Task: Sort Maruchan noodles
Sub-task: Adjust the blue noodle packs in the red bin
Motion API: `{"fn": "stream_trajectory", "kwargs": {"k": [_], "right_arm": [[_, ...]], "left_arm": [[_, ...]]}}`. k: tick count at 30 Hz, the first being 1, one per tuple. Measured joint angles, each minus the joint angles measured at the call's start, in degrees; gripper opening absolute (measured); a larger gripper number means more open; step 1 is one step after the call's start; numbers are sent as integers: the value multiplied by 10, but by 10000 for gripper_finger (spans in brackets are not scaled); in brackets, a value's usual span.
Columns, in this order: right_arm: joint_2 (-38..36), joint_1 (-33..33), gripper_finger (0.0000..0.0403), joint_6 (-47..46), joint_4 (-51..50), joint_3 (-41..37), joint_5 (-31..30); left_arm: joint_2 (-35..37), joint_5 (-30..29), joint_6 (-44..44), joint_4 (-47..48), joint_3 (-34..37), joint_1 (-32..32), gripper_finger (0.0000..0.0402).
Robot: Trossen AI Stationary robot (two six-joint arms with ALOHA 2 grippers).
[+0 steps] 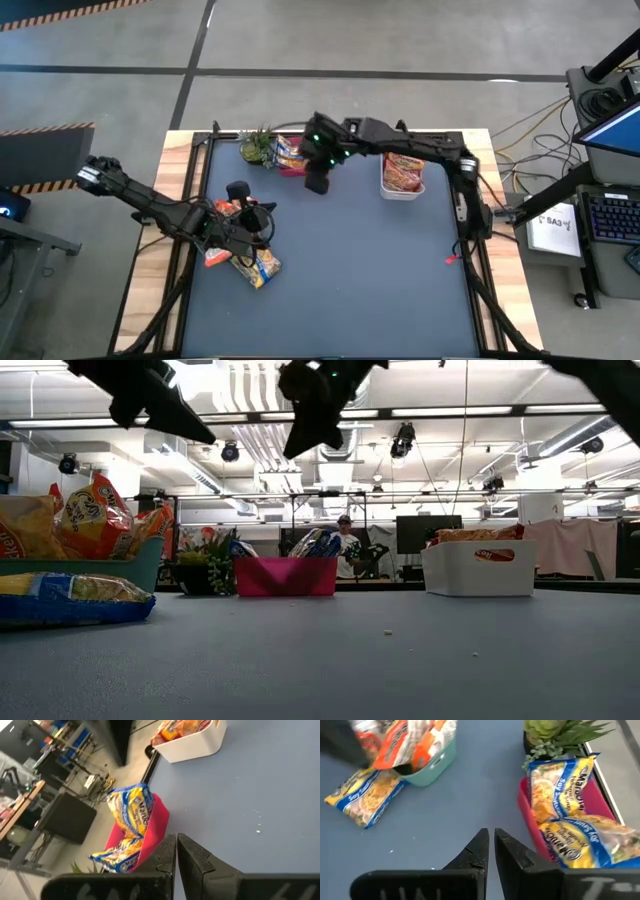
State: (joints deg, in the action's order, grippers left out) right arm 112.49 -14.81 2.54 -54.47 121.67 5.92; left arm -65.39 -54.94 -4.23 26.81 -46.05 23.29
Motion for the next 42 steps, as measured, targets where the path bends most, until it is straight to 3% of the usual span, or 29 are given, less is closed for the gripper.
{"fn": "stream_trajectory", "kwargs": {"k": [12, 21, 27, 33, 37, 42], "right_arm": [[-243, 69, 18, -18, 350, -457, -5], [-365, 82, 18, -14, 549, -695, -4], [-444, 82, 18, 9, 602, -807, 0], [-533, 79, 18, 32, 621, -870, 0], [-589, 76, 18, 51, 626, -886, 0], [-640, 75, 18, 50, 624, -897, 0]], "left_arm": [[0, 8, -61, -5, 8, -74, 0], [0, 86, -168, -14, 8, -209, 0], [0, 240, -193, -35, 8, -352, 0], [0, 319, -190, -55, 8, -469, 0], [-1, 369, -189, -72, 8, -516, 0], [-34, 394, -190, -94, 4, -528, 0]]}}
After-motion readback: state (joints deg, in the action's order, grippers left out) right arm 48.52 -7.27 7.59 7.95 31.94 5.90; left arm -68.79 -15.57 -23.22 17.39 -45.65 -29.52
